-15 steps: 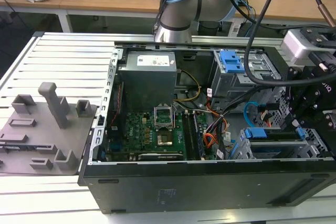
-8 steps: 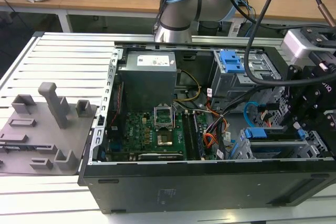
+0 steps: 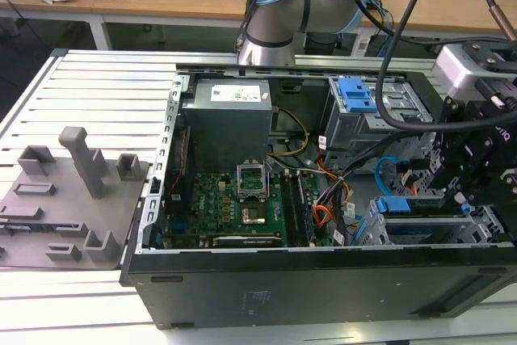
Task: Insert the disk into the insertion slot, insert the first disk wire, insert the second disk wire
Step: 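Insert the first disk wire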
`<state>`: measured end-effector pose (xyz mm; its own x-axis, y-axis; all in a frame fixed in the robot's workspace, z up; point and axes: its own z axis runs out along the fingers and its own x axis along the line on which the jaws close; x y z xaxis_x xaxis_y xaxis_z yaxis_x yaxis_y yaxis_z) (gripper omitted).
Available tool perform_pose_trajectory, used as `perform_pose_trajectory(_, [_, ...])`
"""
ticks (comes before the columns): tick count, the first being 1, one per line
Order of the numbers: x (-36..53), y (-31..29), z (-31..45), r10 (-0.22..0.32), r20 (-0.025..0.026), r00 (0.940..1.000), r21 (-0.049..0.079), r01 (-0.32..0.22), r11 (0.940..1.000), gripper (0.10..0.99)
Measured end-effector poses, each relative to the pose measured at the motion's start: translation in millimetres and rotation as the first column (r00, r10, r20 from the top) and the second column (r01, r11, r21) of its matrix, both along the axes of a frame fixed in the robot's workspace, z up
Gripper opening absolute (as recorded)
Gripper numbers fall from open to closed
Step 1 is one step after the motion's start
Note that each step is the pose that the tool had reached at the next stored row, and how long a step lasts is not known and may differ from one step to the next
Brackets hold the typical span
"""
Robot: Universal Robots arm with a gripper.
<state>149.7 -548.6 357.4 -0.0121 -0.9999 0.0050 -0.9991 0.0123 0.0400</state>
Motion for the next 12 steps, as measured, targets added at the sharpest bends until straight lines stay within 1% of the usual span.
perform_pose_trajectory(6, [0.0,1.0,0.4,0.000,-0.0001,1.0000,-0.001,0.000,1.0000,0.361])
perform_pose_trajectory(7, [0.0,3.9,0.4,0.000,0.0000,1.0000,-0.001,0.000,1.0000,0.361])
perform_pose_trajectory(8, [0.0,9.2,0.4,0.000,0.0000,1.0000,-0.001,0.000,1.0000,0.361])
perform_pose_trajectory(9, [0.0,16.3,0.5,0.000,0.0000,1.0000,-0.002,0.000,1.0000,0.361])
perform_pose_trajectory(10, [0.0,21.0,0.4,0.000,0.0000,1.0000,-0.002,0.000,1.0000,0.361])
perform_pose_trajectory(11, [0.0,24.3,0.4,0.000,0.0000,1.0000,-0.002,0.000,1.0000,0.361])
perform_pose_trajectory(12, [0.0,29.0,0.5,0.000,0.0000,1.0000,-0.005,0.000,1.0000,0.361])
